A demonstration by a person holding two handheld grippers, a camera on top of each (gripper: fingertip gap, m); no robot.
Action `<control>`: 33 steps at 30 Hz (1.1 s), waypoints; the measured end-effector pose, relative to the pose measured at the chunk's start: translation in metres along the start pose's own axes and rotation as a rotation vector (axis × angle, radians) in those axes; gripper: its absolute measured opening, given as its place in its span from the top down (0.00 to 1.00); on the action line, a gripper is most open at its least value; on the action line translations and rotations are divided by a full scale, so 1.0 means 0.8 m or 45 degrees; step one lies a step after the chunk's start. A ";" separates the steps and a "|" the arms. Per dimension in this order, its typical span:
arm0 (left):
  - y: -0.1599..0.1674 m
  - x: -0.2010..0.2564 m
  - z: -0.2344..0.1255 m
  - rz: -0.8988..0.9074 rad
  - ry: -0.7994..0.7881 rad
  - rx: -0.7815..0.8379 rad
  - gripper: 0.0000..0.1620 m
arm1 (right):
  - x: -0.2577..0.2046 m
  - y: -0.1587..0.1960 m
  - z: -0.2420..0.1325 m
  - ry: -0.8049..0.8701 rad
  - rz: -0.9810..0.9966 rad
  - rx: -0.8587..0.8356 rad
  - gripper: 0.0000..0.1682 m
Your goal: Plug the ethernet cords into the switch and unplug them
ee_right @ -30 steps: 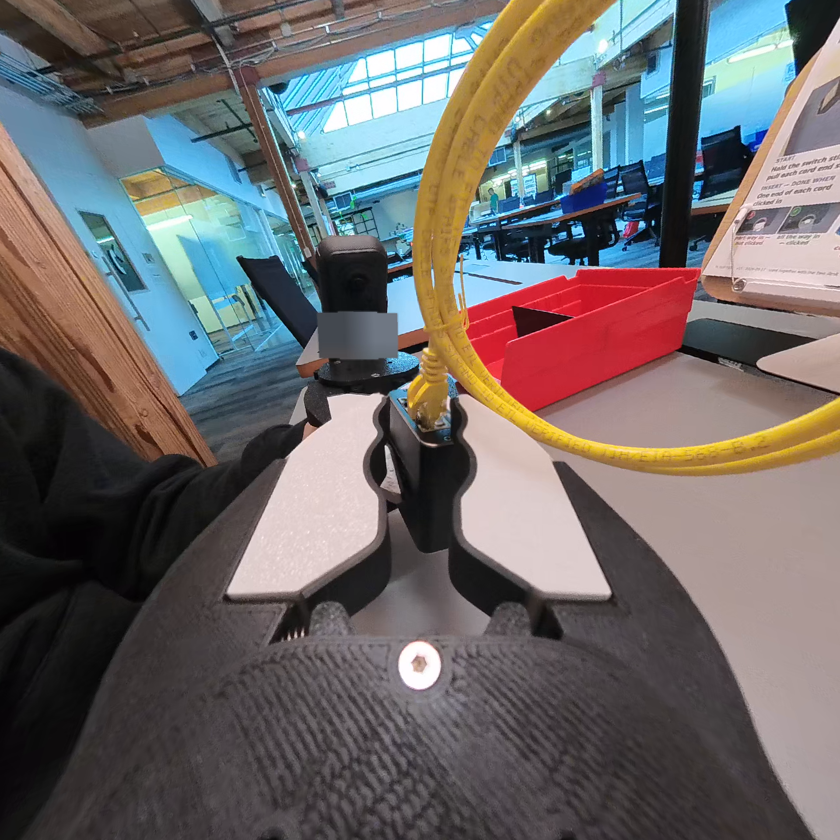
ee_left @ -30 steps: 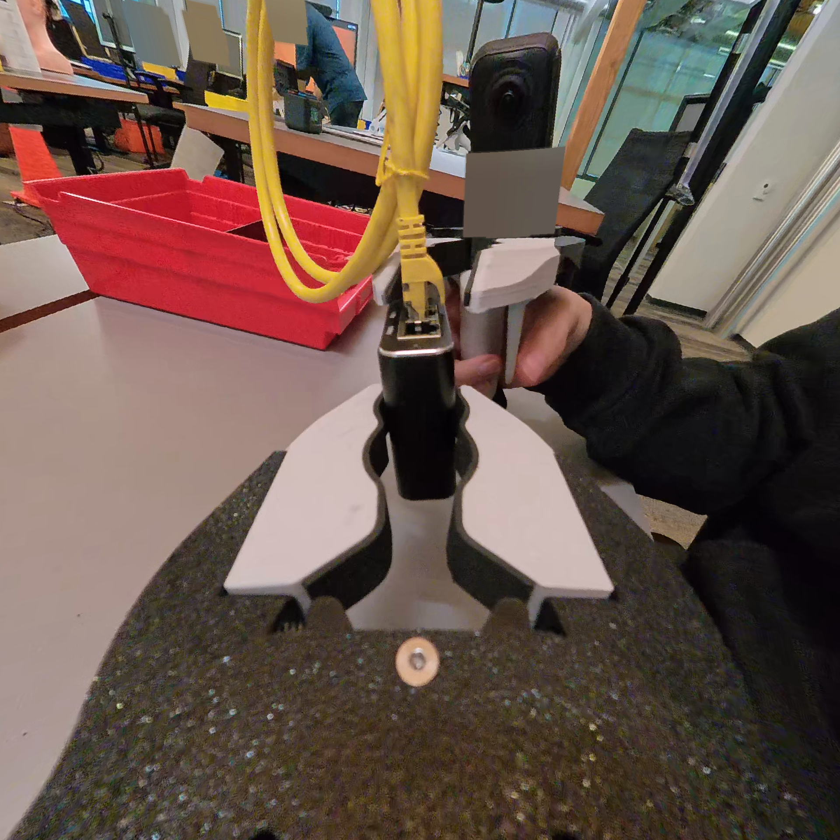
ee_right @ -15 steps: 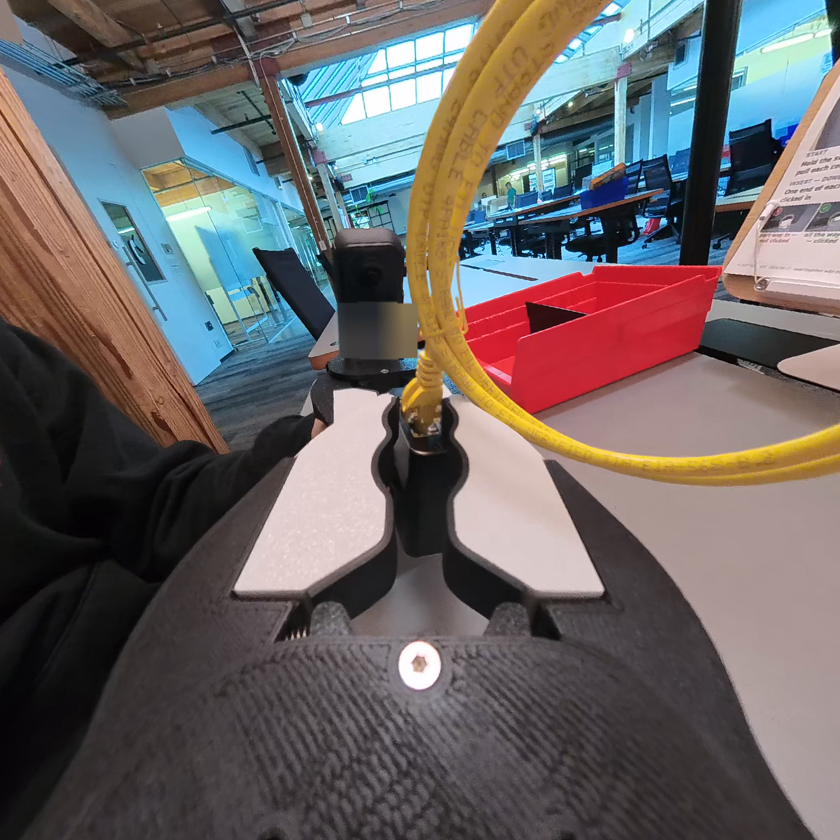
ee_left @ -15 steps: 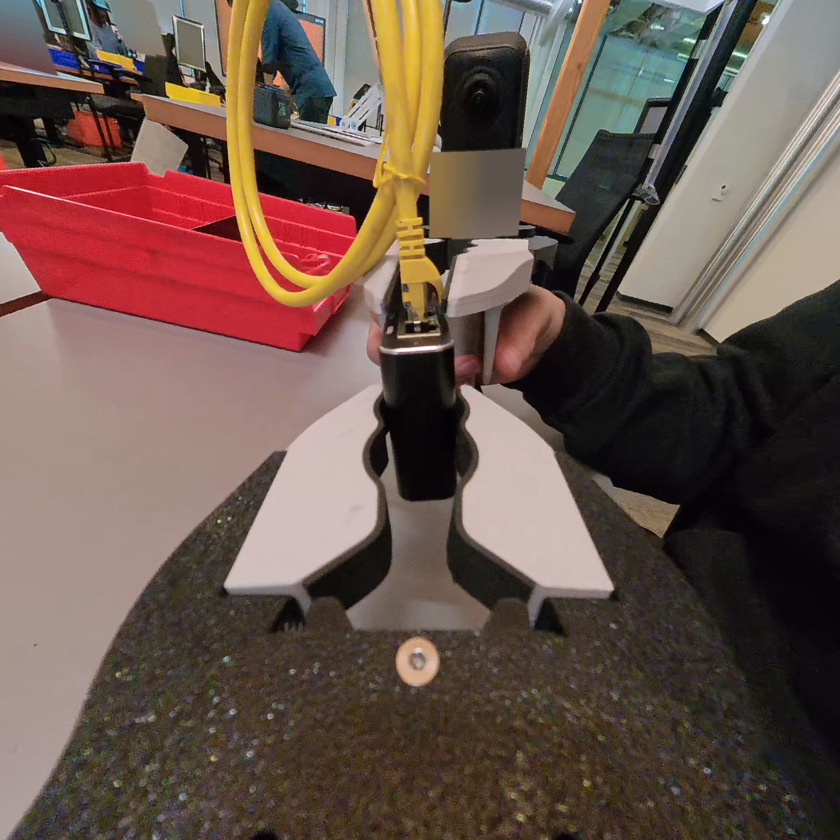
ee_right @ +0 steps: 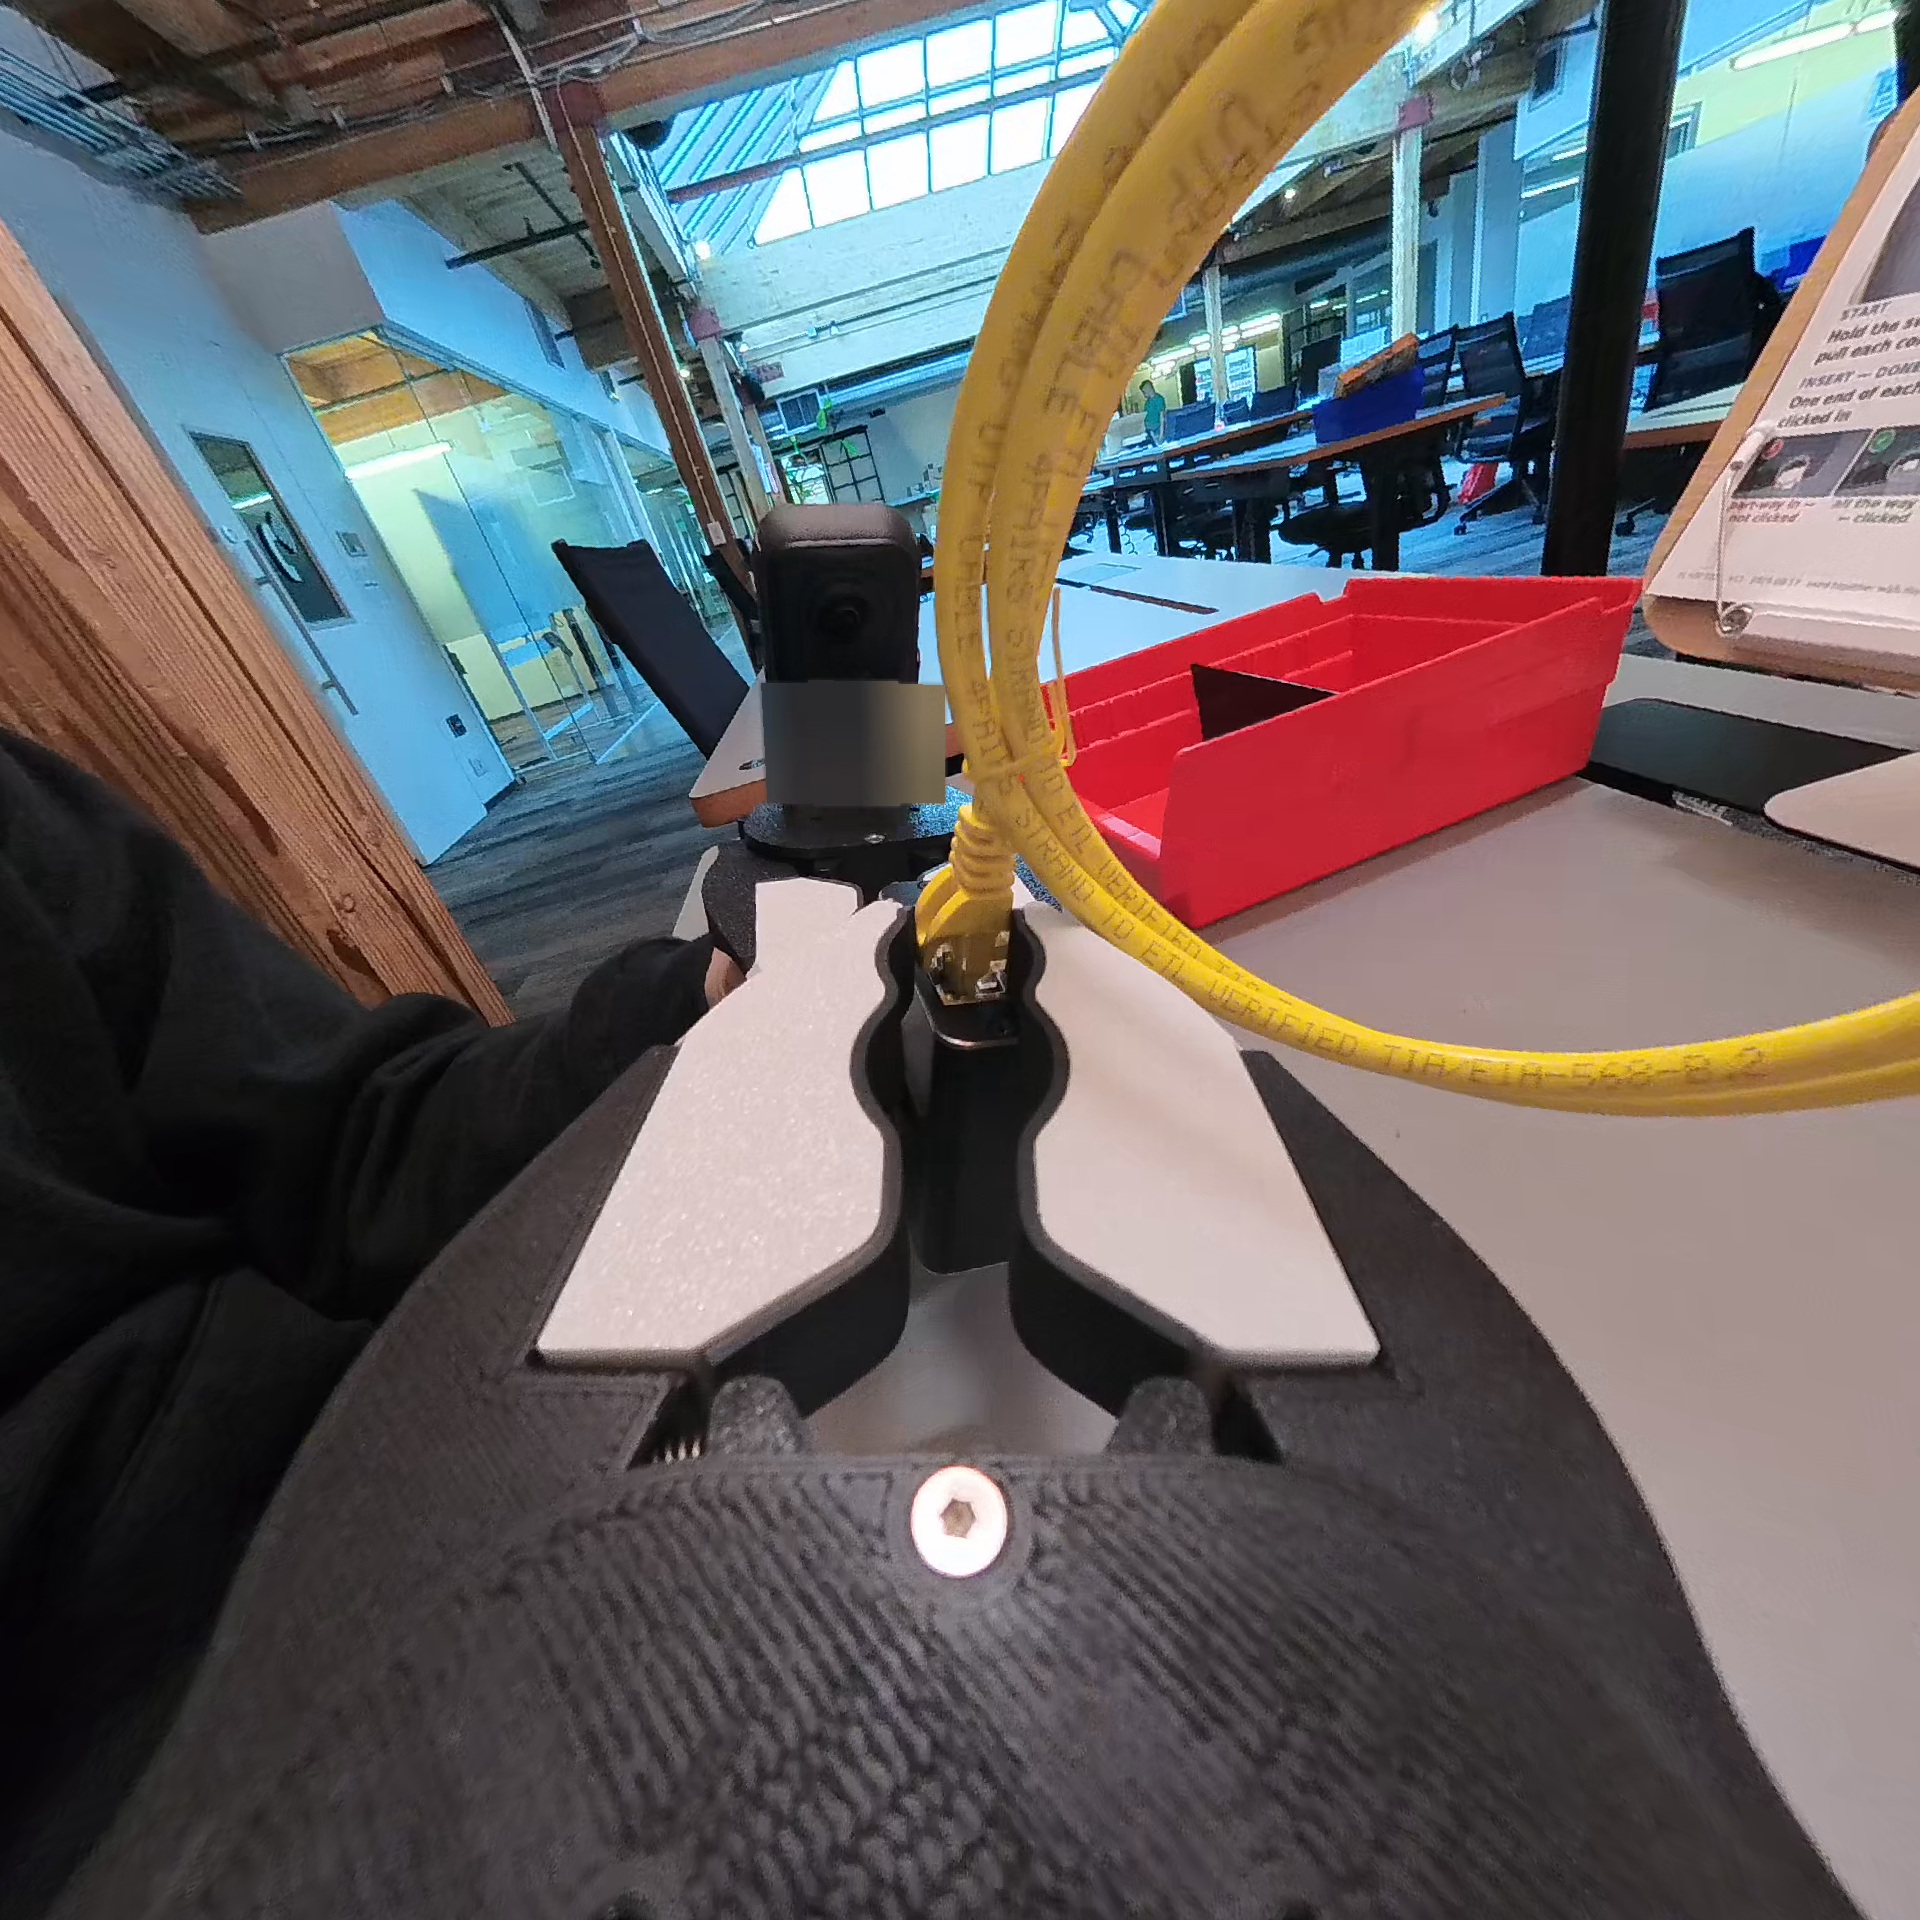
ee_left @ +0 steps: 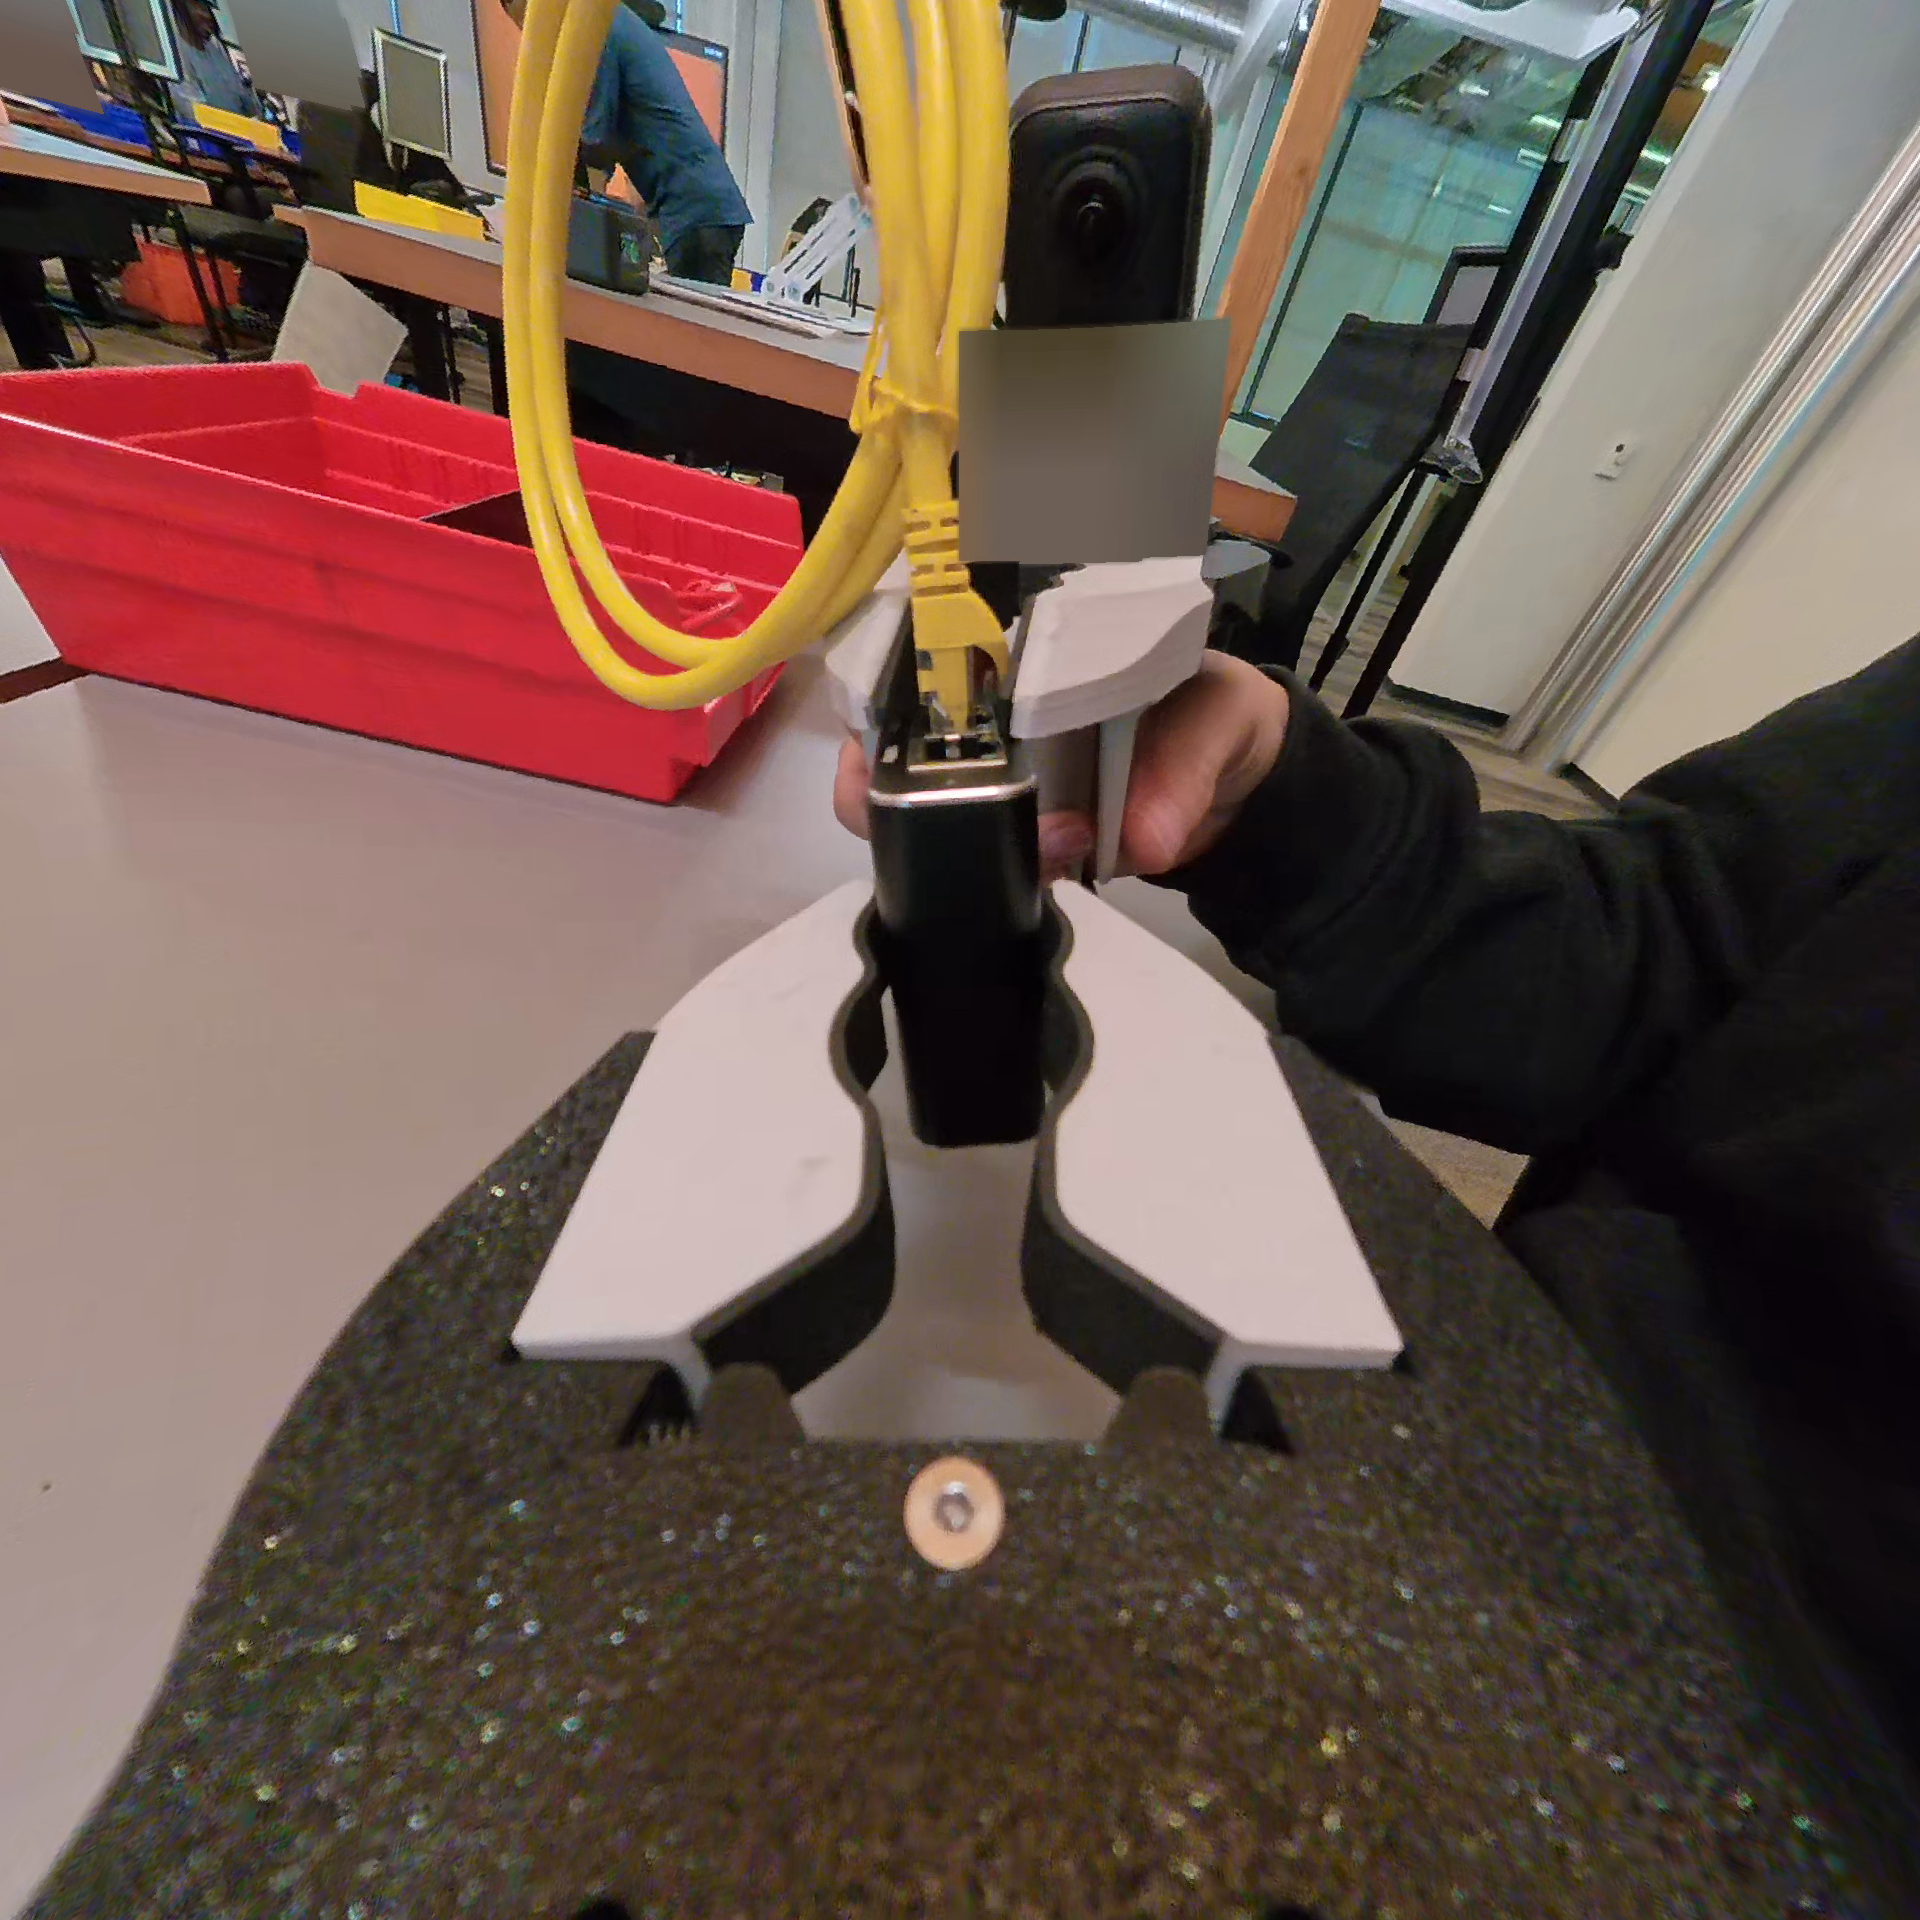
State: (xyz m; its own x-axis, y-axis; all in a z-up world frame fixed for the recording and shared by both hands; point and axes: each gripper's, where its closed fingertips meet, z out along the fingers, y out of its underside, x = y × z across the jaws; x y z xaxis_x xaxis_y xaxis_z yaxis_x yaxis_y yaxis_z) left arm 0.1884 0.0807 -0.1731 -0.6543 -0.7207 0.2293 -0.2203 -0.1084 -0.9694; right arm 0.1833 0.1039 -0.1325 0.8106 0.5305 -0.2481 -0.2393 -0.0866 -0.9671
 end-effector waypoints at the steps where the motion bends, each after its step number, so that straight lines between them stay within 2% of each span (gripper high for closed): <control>1: -0.001 0.001 0.000 -0.002 0.001 0.003 0.84 | 0.000 -0.001 0.000 -0.001 -0.003 0.001 0.90; 33: 0.003 0.007 0.003 -0.015 0.025 -0.030 0.84 | -0.008 0.004 -0.001 -0.062 -0.016 -0.030 0.89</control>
State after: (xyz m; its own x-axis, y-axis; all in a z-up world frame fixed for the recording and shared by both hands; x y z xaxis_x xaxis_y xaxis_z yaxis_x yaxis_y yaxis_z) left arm 0.1860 0.0743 -0.1742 -0.6654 -0.7061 0.2422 -0.2446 -0.1003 -0.9644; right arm 0.1778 0.0993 -0.1336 0.7865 0.5719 -0.2331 -0.2160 -0.0990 -0.9714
